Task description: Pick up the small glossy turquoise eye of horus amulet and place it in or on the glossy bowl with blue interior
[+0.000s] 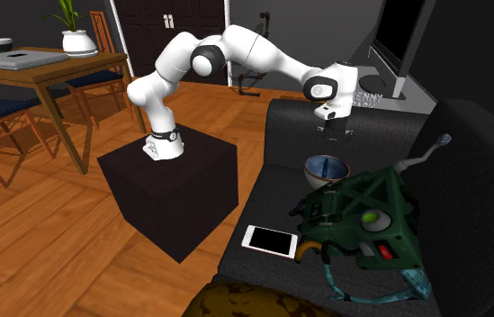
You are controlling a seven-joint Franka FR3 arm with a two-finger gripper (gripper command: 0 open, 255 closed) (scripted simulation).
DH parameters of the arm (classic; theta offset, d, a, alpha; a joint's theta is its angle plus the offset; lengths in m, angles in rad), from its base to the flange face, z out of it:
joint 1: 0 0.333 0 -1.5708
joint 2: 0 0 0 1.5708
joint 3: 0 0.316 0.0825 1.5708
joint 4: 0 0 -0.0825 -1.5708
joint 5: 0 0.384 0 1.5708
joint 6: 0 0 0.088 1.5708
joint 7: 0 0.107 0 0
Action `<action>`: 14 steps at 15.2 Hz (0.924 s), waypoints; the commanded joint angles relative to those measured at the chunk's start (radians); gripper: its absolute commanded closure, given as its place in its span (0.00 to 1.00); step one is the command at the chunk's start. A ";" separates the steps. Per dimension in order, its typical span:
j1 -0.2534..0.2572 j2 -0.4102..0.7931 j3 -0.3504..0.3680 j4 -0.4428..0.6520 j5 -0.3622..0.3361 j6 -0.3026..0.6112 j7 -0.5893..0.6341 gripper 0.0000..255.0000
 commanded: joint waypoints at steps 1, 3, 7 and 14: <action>0.000 0.000 0.000 0.000 0.000 0.000 0.000 0.00; -0.001 -0.017 0.002 0.004 0.003 -0.021 -0.001 0.00; -0.001 -0.059 0.008 0.027 0.010 -0.085 -0.006 0.00; -0.001 -0.058 0.008 0.028 0.010 -0.085 -0.006 0.00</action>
